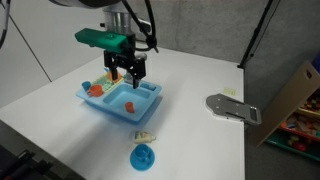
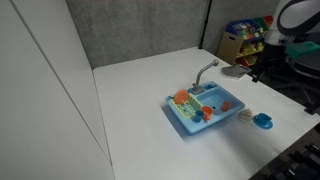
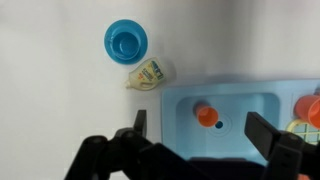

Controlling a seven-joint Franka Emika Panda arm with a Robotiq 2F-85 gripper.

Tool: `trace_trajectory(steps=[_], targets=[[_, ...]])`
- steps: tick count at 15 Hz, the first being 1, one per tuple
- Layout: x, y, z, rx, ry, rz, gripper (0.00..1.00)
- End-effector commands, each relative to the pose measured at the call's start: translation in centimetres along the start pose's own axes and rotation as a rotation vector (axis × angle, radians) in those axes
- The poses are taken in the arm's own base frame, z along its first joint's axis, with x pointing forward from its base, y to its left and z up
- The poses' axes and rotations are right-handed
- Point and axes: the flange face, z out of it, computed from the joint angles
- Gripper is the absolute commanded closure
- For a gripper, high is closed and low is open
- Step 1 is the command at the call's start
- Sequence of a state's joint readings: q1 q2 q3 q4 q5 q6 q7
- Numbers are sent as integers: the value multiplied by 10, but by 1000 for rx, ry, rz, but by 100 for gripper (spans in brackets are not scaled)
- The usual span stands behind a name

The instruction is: Remove the white bottle from the sink and drop it on the table

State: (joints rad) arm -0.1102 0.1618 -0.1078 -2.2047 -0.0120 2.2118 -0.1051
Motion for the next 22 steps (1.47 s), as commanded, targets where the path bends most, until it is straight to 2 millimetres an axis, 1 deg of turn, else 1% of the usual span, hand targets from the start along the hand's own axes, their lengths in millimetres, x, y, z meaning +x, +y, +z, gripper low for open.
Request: trace_trajectory(steps=[1, 4, 7, 11, 14, 17, 22], targets=[[0, 0, 0, 0, -1, 0, 0], [-3, -2, -5, -9, 3, -3, 0], [-10, -8, -21, -9, 15, -16, 0], [-23, -18, -48, -15, 31, -41, 0], [-38, -26, -74, -26, 48, -70, 0], [-58, -31, -97, -39, 67, -98, 0], [-95, -35, -123, -24, 53, -128, 0]])
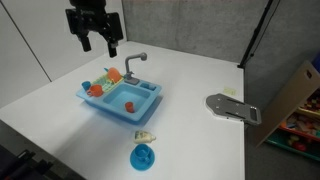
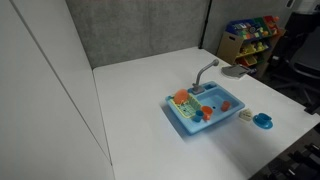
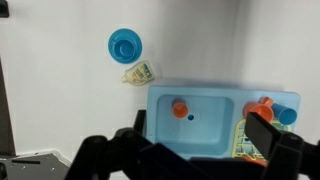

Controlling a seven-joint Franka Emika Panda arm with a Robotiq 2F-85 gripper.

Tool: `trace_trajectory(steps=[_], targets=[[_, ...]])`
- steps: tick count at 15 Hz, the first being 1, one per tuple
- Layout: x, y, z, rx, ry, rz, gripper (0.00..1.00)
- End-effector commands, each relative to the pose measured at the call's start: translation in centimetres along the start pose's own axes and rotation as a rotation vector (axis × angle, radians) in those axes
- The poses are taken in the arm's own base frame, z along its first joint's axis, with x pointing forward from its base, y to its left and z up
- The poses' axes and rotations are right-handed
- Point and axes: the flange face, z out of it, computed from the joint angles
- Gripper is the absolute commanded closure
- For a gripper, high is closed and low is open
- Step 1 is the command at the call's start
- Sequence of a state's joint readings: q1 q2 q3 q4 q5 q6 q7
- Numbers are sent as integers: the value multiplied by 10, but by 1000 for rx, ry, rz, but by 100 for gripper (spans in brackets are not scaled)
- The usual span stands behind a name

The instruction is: Remove the white bottle from the sink and drop it on the table

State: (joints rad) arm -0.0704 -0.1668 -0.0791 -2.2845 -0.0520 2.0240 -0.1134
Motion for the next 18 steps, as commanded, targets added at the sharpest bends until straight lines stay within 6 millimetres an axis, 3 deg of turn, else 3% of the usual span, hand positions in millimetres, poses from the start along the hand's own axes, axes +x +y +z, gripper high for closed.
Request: trace_trajectory(steps=[1, 9, 11, 18], targets=[[-32, -3, -21, 5, -13, -42, 0], [-58, -6, -41, 17, -31, -73, 0], [-50, -5, -38, 14, -28, -52, 0], [-53, -5, -37, 15, -30, -54, 0]])
